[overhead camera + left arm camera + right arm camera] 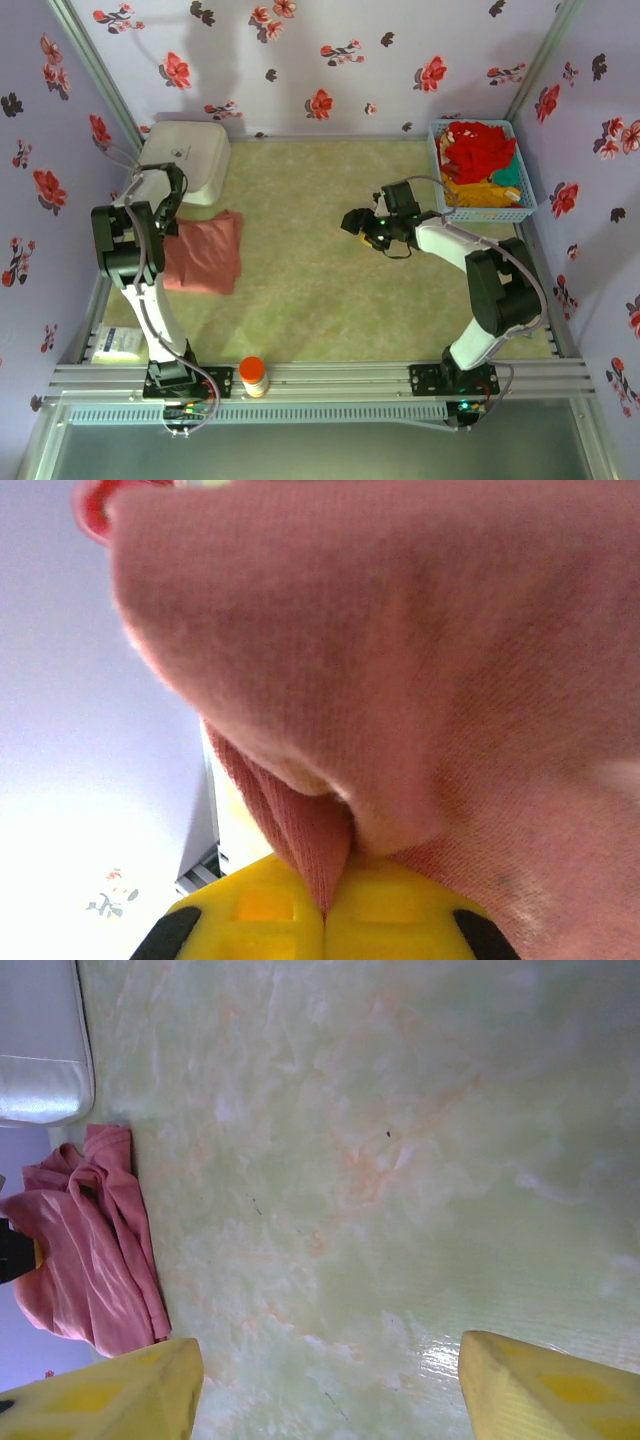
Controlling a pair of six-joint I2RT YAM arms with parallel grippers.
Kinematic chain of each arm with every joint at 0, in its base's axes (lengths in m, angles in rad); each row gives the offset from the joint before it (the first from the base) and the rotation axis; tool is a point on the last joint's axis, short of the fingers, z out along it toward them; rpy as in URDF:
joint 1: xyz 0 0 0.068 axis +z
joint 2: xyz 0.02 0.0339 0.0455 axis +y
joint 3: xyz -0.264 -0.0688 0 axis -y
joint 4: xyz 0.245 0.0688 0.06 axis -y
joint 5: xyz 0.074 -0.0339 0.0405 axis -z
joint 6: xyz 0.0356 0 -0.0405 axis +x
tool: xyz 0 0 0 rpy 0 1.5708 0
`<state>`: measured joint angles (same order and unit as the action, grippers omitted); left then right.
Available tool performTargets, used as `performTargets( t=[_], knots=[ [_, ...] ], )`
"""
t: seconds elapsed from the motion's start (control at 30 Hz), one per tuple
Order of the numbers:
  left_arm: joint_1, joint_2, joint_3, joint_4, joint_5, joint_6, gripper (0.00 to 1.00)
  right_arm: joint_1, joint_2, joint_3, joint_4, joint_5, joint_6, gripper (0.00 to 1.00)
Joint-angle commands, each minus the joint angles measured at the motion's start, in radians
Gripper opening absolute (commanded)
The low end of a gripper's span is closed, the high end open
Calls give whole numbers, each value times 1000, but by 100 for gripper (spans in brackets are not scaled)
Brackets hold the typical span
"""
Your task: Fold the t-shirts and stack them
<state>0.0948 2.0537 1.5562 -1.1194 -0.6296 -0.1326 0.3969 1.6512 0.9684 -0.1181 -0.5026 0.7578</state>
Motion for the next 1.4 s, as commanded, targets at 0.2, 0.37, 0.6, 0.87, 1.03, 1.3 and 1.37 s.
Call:
performTargets(
  t=[0.2,0.37,0.6,0.87,1.03,1.3,1.37],
  knots=[
    [37,53,36,12,-73,7,0,-17,-16,-14,8,-34,-32,68],
    [47,38,54,-3,-73,-25,11,-21,-30,-19,0,-34,-40,69],
    [32,-32,62,-15,-18,-58,57,-20,-41,-20,-14,-30,-46,69],
    [-25,-160,0,3,227,-116,57,-21,-48,-10,-43,-18,-60,69],
    [-59,-223,-101,97,349,-164,57,-20,-53,-6,-85,14,-93,73],
    [-69,-163,-196,240,357,-200,57,-20,-77,-13,-157,91,-144,77],
    [-69,-134,-200,252,357,-205,57,-21,-87,-16,-175,117,-156,78]
  ],
)
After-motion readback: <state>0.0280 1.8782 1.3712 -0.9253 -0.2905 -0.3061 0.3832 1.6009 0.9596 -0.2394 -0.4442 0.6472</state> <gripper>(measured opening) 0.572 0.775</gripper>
